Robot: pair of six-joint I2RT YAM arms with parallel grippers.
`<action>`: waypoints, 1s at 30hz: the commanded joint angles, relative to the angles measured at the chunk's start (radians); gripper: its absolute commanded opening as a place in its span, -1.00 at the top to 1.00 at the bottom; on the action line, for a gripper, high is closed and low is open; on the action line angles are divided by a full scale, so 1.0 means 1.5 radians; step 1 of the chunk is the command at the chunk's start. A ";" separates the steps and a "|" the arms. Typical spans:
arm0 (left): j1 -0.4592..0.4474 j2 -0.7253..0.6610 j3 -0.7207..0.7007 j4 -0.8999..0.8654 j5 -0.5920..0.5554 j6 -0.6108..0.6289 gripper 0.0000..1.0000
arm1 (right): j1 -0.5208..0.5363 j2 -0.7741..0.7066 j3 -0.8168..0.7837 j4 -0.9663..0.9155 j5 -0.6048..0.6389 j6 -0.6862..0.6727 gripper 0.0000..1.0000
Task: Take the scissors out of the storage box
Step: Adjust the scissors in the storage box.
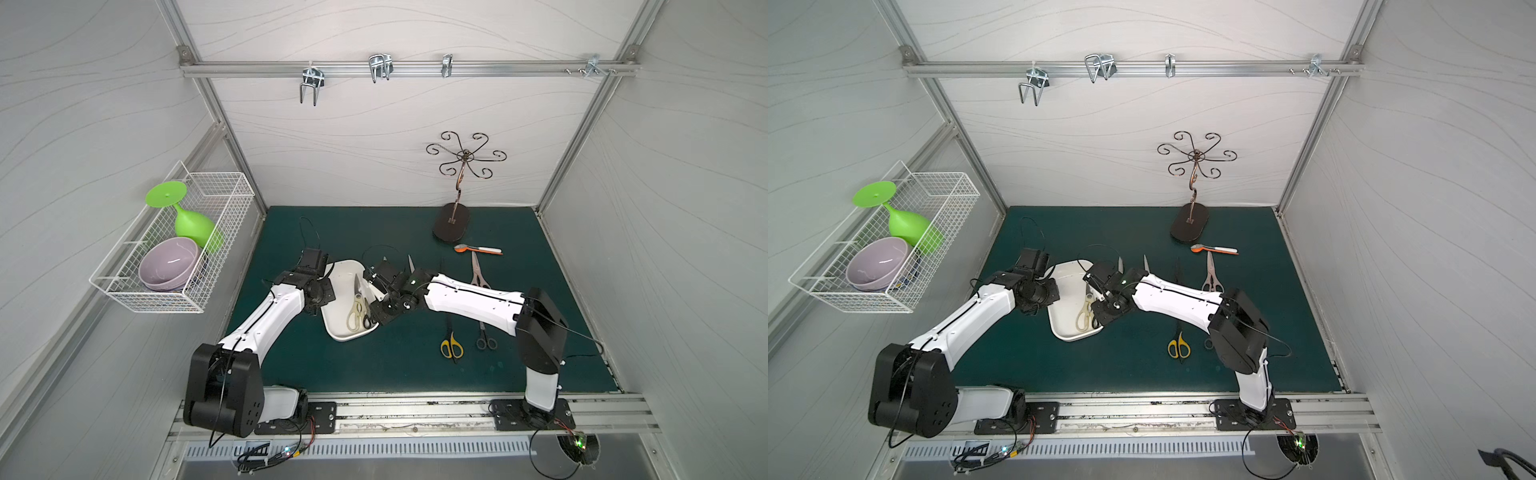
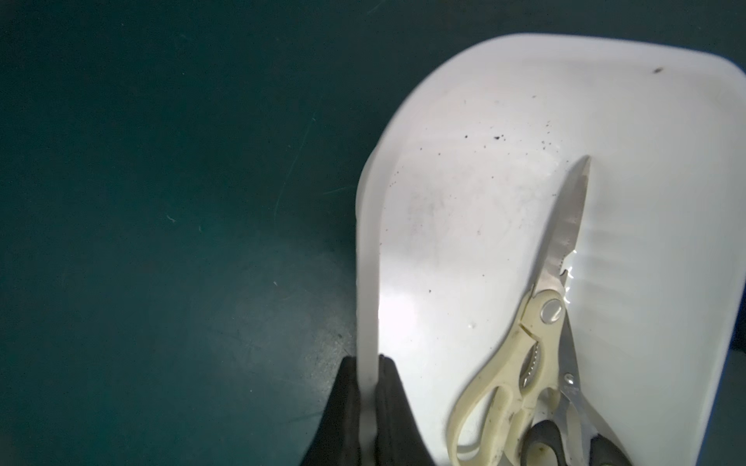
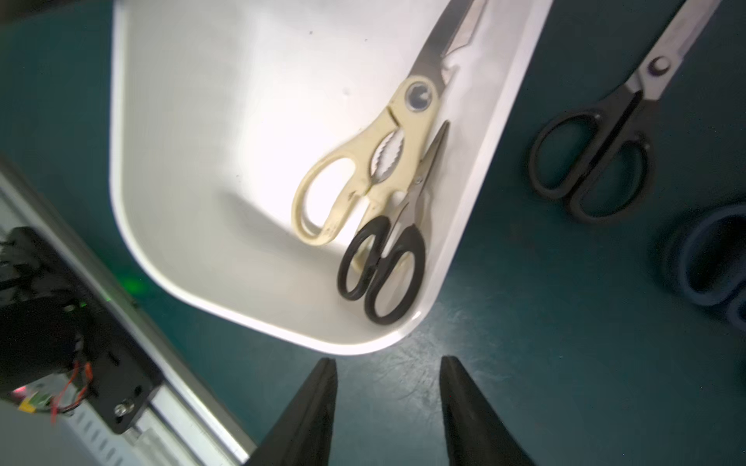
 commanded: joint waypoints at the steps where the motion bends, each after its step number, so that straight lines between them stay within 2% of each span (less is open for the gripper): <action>1: -0.003 -0.014 0.010 0.011 -0.003 -0.001 1.00 | 0.007 0.030 0.039 -0.063 0.081 -0.019 0.07; 7: -0.003 -0.013 0.011 0.010 -0.005 -0.002 1.00 | 0.025 0.057 0.068 -0.082 0.116 -0.029 0.09; 14: -0.003 -0.012 0.010 0.010 -0.004 -0.002 1.00 | 0.037 0.070 0.075 -0.070 0.109 -0.026 0.09; 30: -0.003 -0.015 0.010 0.011 -0.004 -0.001 1.00 | 0.041 0.126 0.112 -0.101 0.148 -0.037 0.14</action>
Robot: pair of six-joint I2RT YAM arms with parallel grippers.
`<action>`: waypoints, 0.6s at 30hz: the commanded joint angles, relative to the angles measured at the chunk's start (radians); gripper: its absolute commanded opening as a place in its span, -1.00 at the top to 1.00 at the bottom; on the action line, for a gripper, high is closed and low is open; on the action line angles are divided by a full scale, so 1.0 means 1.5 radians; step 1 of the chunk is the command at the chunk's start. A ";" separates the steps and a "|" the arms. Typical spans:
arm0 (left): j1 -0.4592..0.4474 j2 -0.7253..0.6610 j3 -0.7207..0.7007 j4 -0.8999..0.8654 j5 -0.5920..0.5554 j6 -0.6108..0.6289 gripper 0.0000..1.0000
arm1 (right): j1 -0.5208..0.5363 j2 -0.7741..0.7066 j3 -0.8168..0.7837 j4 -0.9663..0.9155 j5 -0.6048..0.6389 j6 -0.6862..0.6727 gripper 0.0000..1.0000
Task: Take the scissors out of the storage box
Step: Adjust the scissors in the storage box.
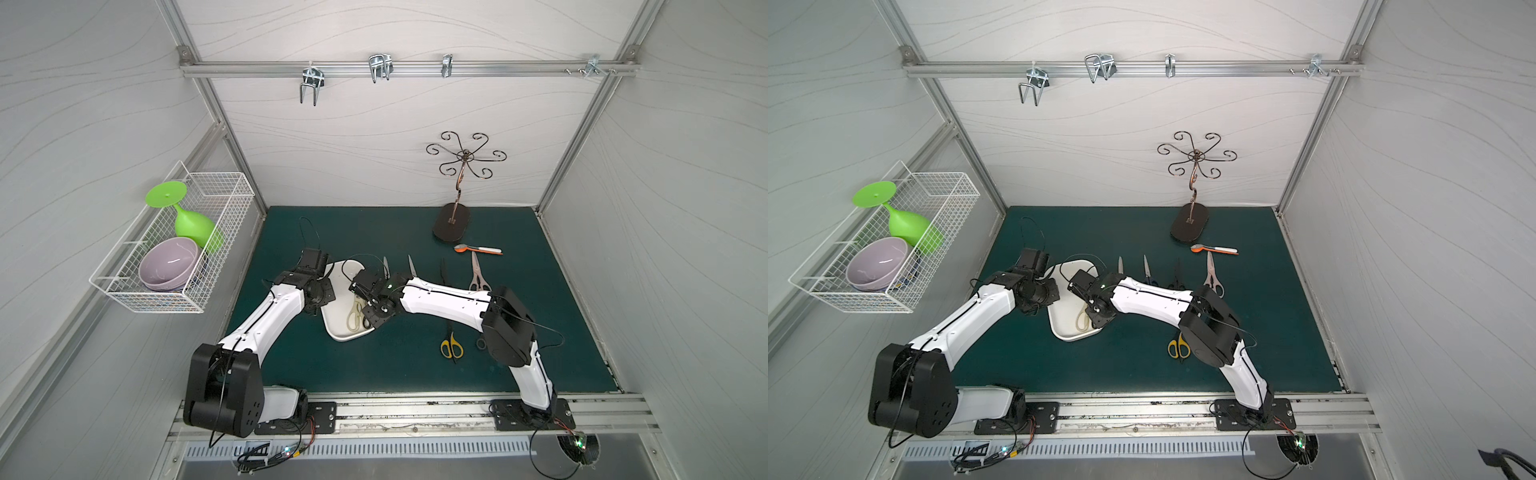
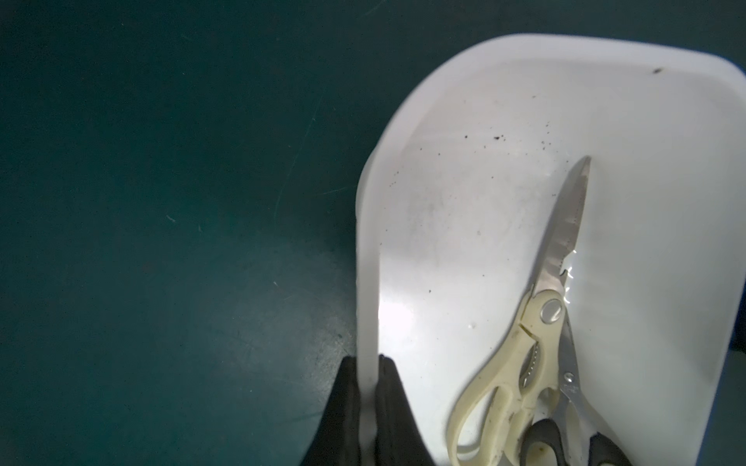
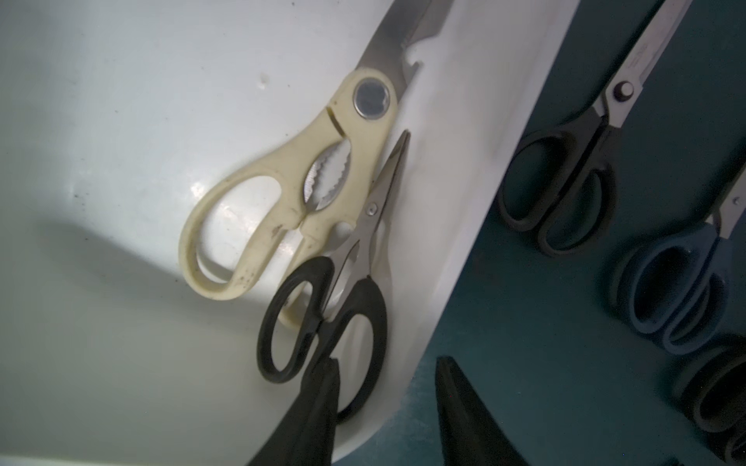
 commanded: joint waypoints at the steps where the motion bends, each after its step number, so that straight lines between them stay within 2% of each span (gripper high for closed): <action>1: -0.003 -0.015 0.010 0.011 -0.004 -0.001 1.00 | 0.007 0.020 0.027 -0.045 0.032 -0.016 0.14; 5: -0.003 -0.016 0.010 0.009 -0.003 -0.002 1.00 | 0.012 0.046 0.058 -0.085 0.062 -0.037 0.15; 12: -0.003 -0.018 0.010 0.008 -0.004 -0.002 1.00 | 0.017 0.076 0.086 -0.100 0.049 -0.046 0.16; 18: -0.003 -0.016 0.010 0.009 -0.003 -0.002 1.00 | 0.018 0.090 0.107 -0.144 0.085 -0.057 0.16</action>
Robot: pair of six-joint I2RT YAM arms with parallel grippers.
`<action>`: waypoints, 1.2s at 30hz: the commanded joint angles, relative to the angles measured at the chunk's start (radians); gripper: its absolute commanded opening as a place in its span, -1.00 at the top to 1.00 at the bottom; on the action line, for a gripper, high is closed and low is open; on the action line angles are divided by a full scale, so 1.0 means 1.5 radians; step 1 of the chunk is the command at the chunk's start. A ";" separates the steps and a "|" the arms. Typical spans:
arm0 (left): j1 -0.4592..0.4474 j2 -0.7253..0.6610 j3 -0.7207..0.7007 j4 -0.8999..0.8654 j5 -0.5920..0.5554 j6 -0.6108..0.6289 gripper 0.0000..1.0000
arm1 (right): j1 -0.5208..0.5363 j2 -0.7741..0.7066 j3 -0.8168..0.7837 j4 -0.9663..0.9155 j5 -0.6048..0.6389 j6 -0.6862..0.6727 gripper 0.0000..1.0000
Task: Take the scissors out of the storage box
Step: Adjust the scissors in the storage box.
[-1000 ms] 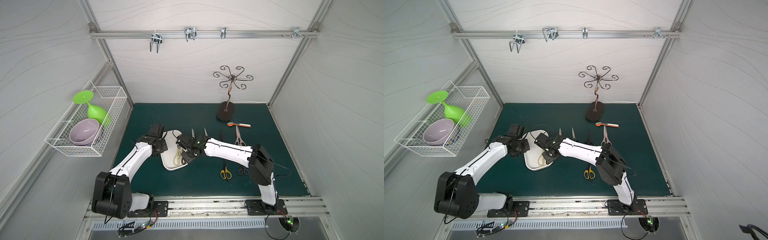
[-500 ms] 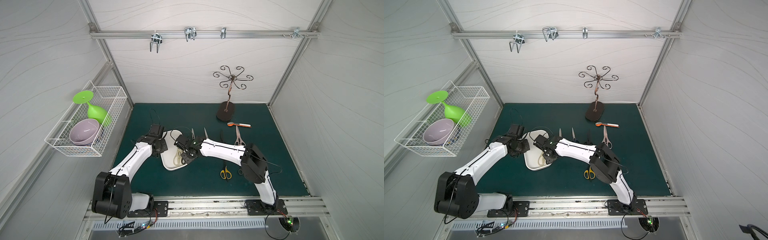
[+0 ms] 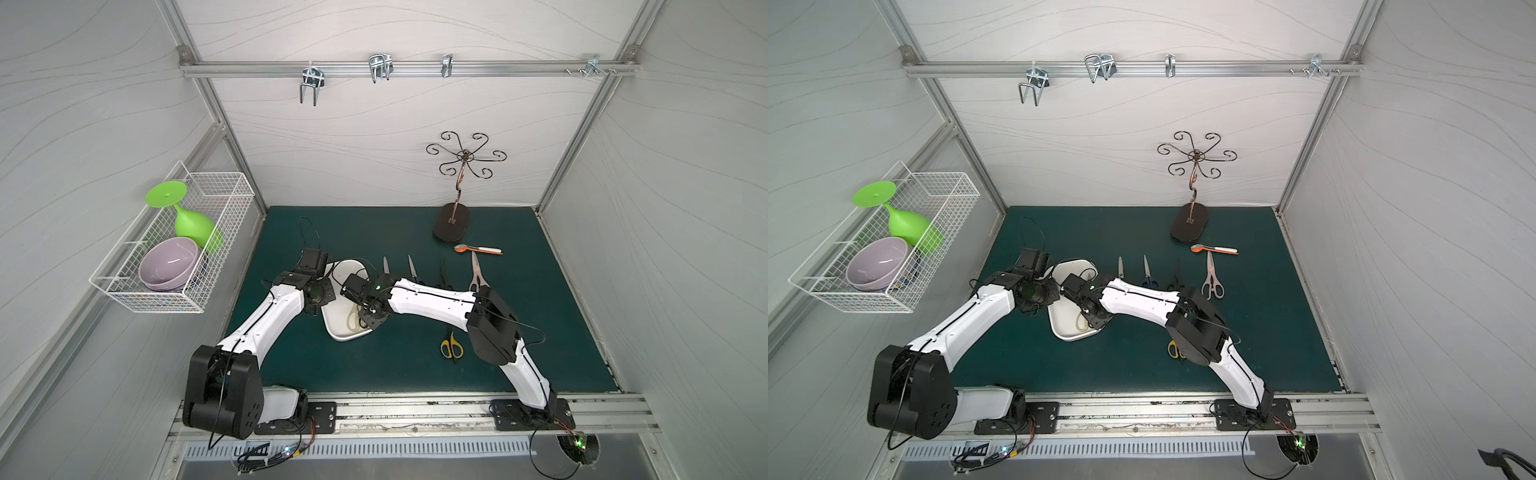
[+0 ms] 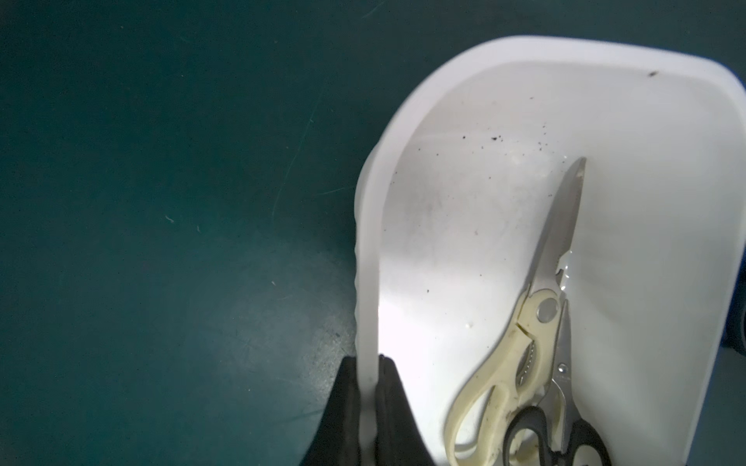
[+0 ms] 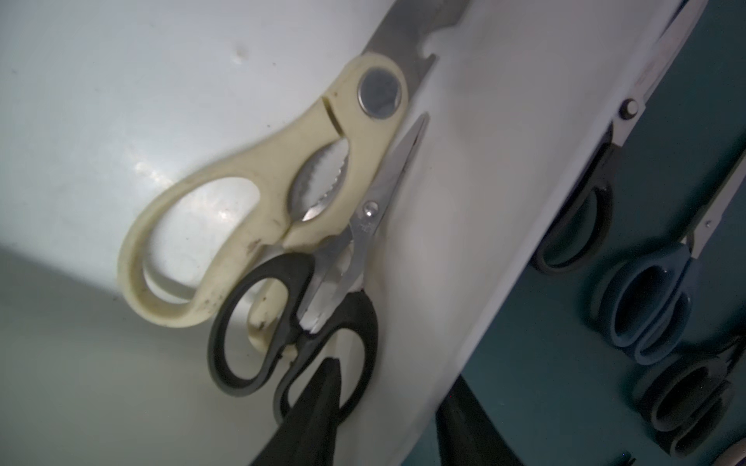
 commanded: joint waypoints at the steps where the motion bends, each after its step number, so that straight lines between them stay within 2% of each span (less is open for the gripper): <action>1: -0.003 -0.011 0.011 0.011 -0.006 -0.002 1.00 | 0.005 0.015 0.021 -0.075 0.044 -0.020 0.17; 9: -0.003 -0.008 0.010 0.011 -0.005 -0.002 1.00 | 0.004 0.056 0.090 -0.134 0.109 -0.049 0.18; 13: -0.003 -0.006 0.011 0.011 -0.003 -0.002 1.00 | 0.003 0.057 0.084 -0.116 0.065 -0.046 0.18; 22: -0.004 -0.005 0.011 0.010 -0.001 -0.002 1.00 | -0.017 0.038 0.029 -0.019 -0.094 0.009 0.18; 29: -0.003 0.000 0.011 0.013 0.002 -0.002 1.00 | -0.023 0.050 0.047 0.014 -0.112 -0.002 0.16; 36: -0.003 0.007 0.011 0.010 0.002 -0.005 1.00 | -0.034 0.002 0.042 0.046 -0.126 -0.003 0.11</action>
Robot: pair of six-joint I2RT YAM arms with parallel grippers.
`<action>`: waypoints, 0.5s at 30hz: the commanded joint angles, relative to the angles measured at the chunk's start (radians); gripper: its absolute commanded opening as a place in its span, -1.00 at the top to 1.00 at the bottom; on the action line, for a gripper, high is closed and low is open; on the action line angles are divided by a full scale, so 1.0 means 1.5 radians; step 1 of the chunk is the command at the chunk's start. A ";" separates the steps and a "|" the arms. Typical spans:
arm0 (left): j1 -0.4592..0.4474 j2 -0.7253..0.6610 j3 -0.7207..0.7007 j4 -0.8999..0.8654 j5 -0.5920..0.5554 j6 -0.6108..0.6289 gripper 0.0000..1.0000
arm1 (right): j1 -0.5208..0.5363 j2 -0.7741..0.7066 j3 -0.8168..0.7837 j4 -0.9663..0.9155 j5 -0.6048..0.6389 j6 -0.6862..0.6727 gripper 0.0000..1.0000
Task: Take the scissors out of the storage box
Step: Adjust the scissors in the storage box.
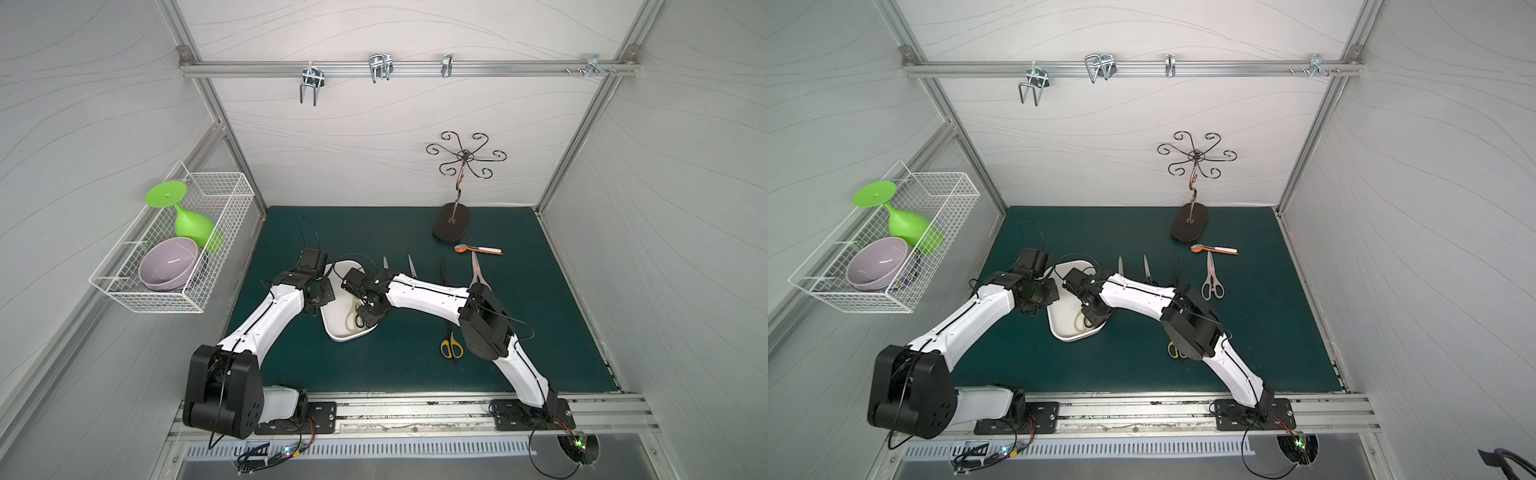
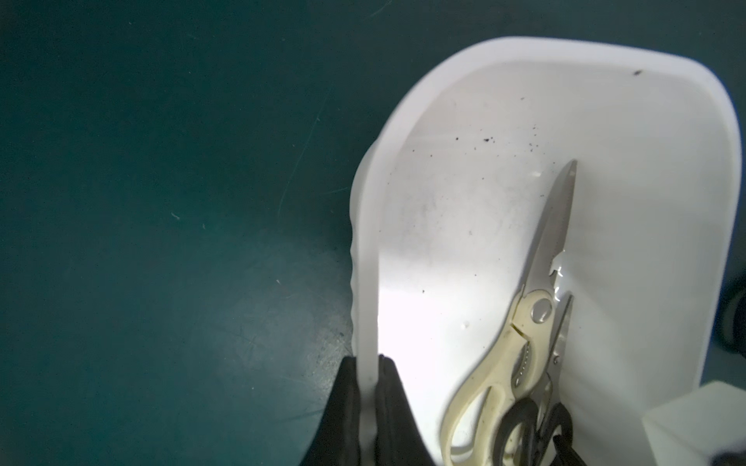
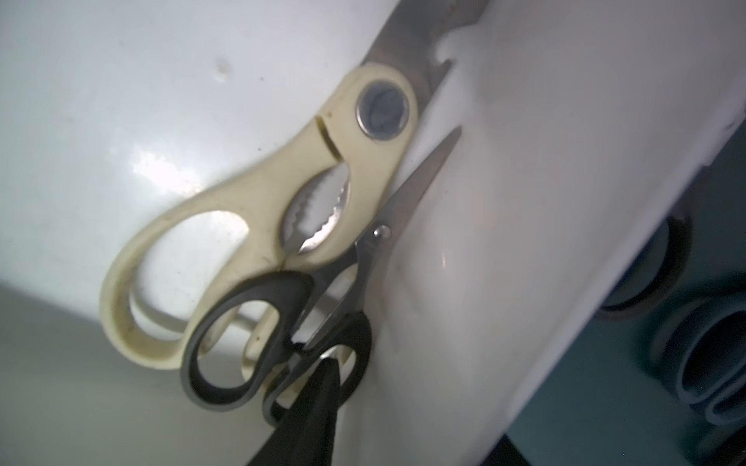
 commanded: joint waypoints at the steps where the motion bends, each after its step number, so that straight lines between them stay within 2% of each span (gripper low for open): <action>1: -0.001 0.006 0.011 0.012 0.000 -0.002 1.00 | -0.011 -0.049 0.006 0.029 -0.027 0.000 0.11; 8: -0.001 0.032 -0.023 0.031 0.040 -0.085 1.00 | -0.055 -0.104 -0.004 -0.011 -0.034 0.027 0.11; 15: 0.000 0.031 -0.057 0.019 0.048 -0.162 1.00 | -0.057 -0.133 -0.002 -0.035 -0.058 0.041 0.11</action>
